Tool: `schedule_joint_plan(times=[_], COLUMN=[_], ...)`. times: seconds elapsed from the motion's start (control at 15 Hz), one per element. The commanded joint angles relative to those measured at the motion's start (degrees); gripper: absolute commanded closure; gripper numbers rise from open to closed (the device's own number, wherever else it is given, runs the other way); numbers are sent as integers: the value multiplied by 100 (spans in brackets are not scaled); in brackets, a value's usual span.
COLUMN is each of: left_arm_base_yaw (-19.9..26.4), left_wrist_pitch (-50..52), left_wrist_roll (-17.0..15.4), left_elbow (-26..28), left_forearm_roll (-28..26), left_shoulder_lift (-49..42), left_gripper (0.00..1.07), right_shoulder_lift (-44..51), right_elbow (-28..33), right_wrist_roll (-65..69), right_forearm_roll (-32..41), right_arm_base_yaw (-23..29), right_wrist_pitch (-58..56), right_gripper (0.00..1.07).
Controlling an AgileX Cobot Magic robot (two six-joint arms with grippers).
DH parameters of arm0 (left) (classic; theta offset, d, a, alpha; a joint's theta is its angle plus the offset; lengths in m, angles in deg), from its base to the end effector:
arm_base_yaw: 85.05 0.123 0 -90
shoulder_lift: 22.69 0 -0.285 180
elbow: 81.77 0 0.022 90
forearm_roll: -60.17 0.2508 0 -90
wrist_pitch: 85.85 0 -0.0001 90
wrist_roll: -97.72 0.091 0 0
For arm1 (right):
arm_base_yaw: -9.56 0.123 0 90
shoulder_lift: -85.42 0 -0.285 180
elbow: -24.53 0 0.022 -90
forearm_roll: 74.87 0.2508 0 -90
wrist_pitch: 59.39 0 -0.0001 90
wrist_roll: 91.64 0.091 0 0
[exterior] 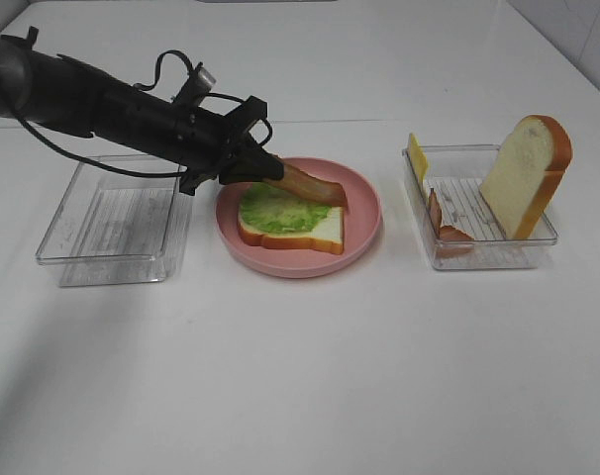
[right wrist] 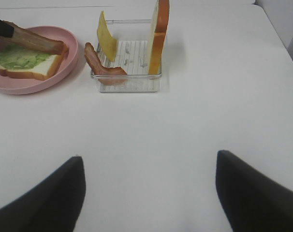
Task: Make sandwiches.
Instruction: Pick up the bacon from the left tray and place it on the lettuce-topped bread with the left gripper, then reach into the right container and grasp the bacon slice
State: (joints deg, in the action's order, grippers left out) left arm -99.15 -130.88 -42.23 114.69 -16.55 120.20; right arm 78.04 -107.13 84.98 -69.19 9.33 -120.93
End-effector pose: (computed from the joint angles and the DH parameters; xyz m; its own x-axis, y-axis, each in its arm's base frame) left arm 0.4551 -0.1790 0.1137 -0.9471 -0.1526 -0.2823 0.1370 0.6032 -0.7857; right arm -0.0071 0.0080 0.2776 -0.4553 -0.0098 -0.8903 -0.0787 0.9965 0.0293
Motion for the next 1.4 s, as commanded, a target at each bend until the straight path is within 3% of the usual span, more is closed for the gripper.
schedule_joint_plan(times=[0.07,0.27,0.33,0.53,0.6,0.67,0.8,0.87,0.93,1.0,1.07,1.4], left_arm_base_yaw=[80,69,74,80,80,80,80,80,80,80,80,80], left_wrist_pitch=[-52,-92,-103,-286,-309,-504,-682,-745,-745,-985,-1163,-2120], left_wrist_roll=[-178,-235,-424,-458,-458,-539,-894,-1272,-1272,-1902,-2212,-3403], left_elbow=[29,29,29,29,29,29,29,29,29,29,29,29], left_forearm_roll=[126,338,435,556,619,1169,1994,2452,2452,3398,3845,5455], left_shoulder_lift=[-29,-29,-29,-120,-160,-424,-745,-928,-928,-1324,-1570,-3100], left_gripper=[107,104,89,40,36,30,30,30,30,30,30,30], right_shoulder_lift=[57,57,57,57,57,57,57,57,57,57,57,57], right_elbow=[0,0,0,0,0,0,0,0,0,0,0,0], right_wrist_roll=[-40,-40,-40,-40,-40,-40,-40,-40,-40,-40,-40,-40], right_forearm_roll=[-23,-23,-23,-23,-23,-23,-23,-23,-23,-23,-23,-23], right_arm_base_yaw=[-46,-46,-46,-46,-46,-46,-46,-46,-46,-46,-46,-46], right_wrist_pitch=[74,74,74,74,74,74,74,74,74,74,74,74], right_gripper=[36,36,36,36,36,36,36,36,36,36,36,36])
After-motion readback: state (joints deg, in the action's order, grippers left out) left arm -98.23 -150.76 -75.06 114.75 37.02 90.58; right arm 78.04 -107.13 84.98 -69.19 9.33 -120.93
